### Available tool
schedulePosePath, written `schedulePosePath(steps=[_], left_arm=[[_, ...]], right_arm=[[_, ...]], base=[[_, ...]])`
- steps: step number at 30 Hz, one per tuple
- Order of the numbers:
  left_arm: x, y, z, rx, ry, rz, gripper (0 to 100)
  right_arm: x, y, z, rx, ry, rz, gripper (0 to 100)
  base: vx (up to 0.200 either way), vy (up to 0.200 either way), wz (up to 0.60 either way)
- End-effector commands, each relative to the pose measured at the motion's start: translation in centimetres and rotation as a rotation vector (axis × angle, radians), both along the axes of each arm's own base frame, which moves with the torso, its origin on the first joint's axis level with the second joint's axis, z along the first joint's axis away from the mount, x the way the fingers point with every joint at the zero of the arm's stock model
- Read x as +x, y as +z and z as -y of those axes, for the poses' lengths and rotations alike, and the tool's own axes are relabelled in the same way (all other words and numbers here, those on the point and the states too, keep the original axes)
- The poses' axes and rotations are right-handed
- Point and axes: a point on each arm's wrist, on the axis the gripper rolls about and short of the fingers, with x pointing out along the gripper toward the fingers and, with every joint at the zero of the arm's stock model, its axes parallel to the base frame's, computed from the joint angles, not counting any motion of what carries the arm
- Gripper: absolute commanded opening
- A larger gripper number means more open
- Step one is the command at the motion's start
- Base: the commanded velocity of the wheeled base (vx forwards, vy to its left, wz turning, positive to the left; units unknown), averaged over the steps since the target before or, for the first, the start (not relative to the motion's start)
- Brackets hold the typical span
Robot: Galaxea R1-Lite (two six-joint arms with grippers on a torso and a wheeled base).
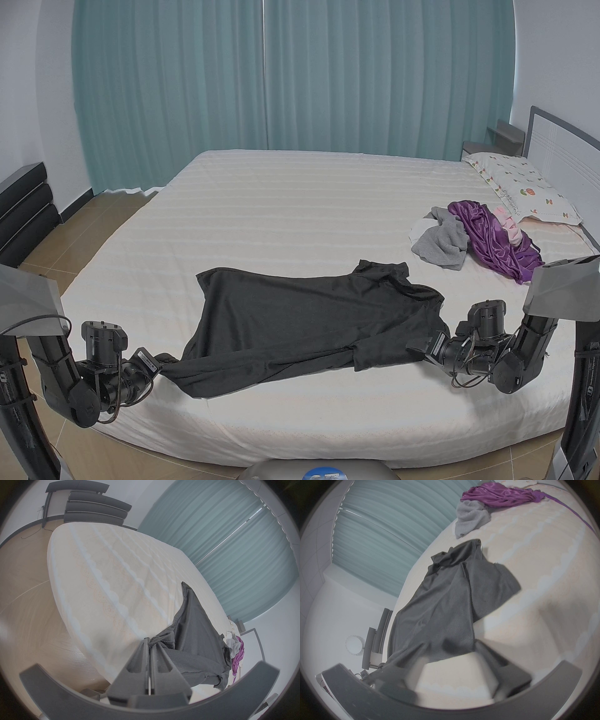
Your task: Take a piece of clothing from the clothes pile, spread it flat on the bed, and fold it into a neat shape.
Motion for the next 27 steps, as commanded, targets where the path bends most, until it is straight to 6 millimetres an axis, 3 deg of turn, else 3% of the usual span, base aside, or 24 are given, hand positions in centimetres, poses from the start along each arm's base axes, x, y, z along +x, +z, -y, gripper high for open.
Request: schedulePosePath(steps=[1,10,15,20,22,23,27], left_arm=[[0.0,-0.1,0.0,0.001,0.0,-0.003,0],[-0.2,0.0,0.1,0.004,-0.004,-0.005,0],[-0.2,0.1,0.1,0.005,-0.007,-0.002,0],[-0.6,0.1,0.1,0.012,-0.012,-0.011,0],[-0.7,0.0,0.2,0.014,-0.016,-0.012,0],[-1.3,-0.1,0.3,0.06,-0.06,-0.033,0],[-2.0,-0.3,0.2,0.115,-0.102,-0.053,0]], right_arm=[[-0.1,-0.5,-0.4,-0.003,0.012,-0.018,0],[-2.6,2.0,1.3,-0.003,-0.016,-0.022,0],[-5.0,3.0,2.8,0.004,-0.037,-0.045,0],[-8.2,4.0,4.4,0.027,-0.033,-0.08,0],[-8.4,4.0,4.5,0.024,-0.034,-0.082,0],[-10.3,4.4,4.5,0.011,-0.02,-0.099,0],[-12.7,4.9,4.7,-0.009,-0.002,-0.11,0]], base=[[0.0,0.0,0.0],[0.0,0.0,0.0],[0.0,0.0,0.0],[0.0,0.0,0.0],[0.0,0.0,0.0],[0.0,0.0,0.0],[0.0,0.0,0.0]])
